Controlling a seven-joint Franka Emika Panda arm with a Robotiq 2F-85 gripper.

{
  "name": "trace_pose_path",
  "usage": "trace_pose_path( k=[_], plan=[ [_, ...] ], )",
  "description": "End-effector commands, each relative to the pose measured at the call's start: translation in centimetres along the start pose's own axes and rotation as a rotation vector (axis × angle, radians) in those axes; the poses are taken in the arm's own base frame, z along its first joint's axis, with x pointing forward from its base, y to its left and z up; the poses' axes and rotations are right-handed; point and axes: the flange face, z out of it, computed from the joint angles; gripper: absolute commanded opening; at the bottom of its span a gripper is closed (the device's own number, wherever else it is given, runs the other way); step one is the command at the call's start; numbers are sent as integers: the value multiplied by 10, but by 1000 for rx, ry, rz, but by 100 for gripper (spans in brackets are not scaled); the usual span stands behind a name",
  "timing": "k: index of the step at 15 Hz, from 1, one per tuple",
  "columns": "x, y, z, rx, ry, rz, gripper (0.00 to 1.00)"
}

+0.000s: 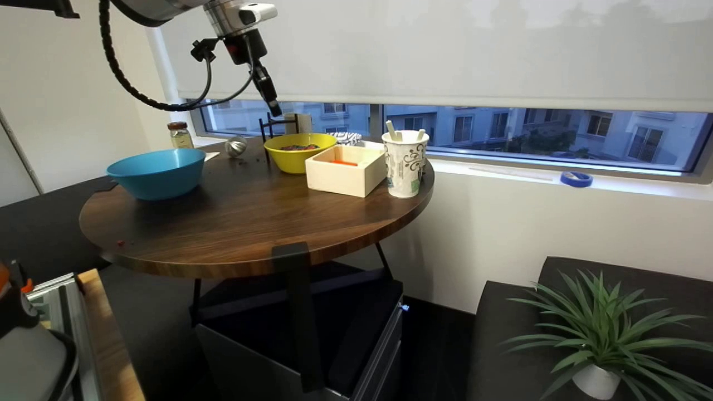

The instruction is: Pick up a pink object from the table and place it in the larger bowl

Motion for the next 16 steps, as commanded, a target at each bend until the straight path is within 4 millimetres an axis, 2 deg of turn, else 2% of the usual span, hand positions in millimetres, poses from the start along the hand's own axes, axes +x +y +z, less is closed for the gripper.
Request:
trace_pose_path(
  k=[1,2,4,7,12,14,16],
  plan=[
    [15,12,7,-8,37,32,2],
    [18,14,8,-11,35,34,32],
    [18,17,6,-14,38,33,39],
    [8,13,-9,-5,13,-4,61],
    [-40,6,-36,-56,-161,-224,99],
    [-51,8,-49,-86,-202,-309,100],
    [-55,14,-62,-101,-203,-380,100]
  ],
)
